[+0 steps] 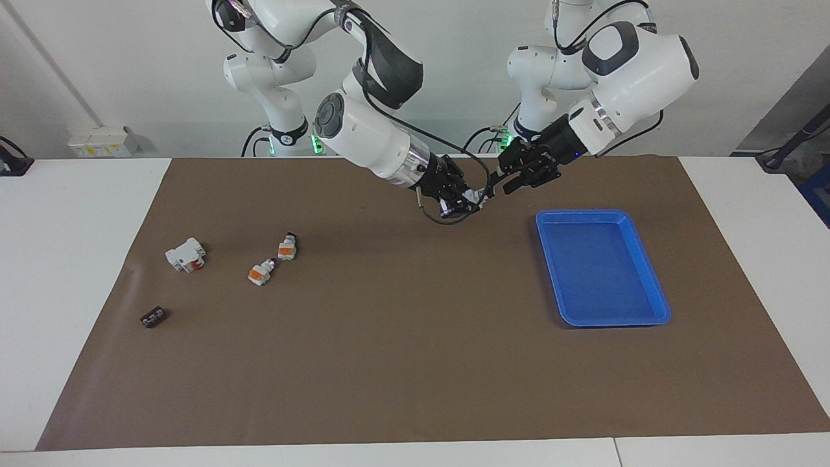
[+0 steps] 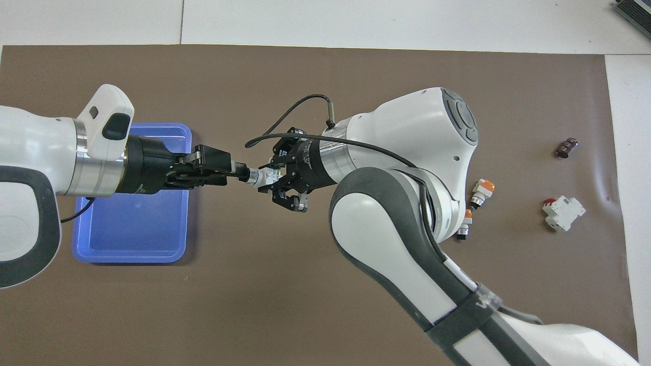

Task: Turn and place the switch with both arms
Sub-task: 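Close the left gripper on the switch held by the right gripper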

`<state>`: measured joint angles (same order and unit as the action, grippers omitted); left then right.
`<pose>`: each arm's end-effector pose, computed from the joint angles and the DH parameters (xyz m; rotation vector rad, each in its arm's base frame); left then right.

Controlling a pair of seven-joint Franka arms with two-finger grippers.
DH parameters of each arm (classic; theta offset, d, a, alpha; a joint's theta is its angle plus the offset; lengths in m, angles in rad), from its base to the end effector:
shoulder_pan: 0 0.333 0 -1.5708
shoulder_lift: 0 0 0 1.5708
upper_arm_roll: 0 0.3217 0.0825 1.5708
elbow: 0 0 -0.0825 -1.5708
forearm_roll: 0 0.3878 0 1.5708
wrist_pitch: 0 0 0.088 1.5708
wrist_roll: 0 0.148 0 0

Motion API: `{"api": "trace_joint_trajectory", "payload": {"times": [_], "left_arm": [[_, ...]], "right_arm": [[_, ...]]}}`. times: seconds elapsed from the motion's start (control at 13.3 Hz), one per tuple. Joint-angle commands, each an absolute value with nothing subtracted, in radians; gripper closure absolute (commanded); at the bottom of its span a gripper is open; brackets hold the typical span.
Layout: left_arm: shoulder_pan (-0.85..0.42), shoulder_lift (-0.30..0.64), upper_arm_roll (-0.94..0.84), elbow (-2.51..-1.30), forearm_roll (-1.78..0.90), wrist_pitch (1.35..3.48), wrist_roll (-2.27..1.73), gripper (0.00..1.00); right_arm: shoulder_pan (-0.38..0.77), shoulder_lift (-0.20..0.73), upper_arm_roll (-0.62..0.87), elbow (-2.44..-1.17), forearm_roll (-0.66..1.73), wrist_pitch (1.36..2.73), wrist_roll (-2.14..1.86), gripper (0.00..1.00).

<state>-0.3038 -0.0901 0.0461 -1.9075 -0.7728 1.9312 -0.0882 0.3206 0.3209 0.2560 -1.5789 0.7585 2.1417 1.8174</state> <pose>0.5237 -0.2148 0.5390 2.3922 0.0876 -0.0273 0.5690 0.4095 0.4730 -1.7488 1.8201 0.8305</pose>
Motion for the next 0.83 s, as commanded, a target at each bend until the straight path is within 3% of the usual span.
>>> {"api": "trace_joint_trajectory", "payload": {"times": [0.0, 0.6, 0.75], "left_arm": [[-0.308, -0.120, 0.048, -1.950, -0.801, 1.960, -0.032, 0.59], [-0.351, -0.109, 0.048, -1.951, -0.801, 2.000, -0.003, 0.59], [-0.351, -0.104, 0.048, -1.954, -0.799, 1.997, 0.006, 0.64]], "right_arm": [[0.311, 0.313, 0.261, -1.572, 0.738, 2.132, 1.845, 1.00], [0.313, 0.313, 0.261, -1.572, 0.738, 2.135, 1.848, 1.00], [0.314, 0.313, 0.261, -1.572, 0.738, 2.134, 1.848, 1.00]]}}
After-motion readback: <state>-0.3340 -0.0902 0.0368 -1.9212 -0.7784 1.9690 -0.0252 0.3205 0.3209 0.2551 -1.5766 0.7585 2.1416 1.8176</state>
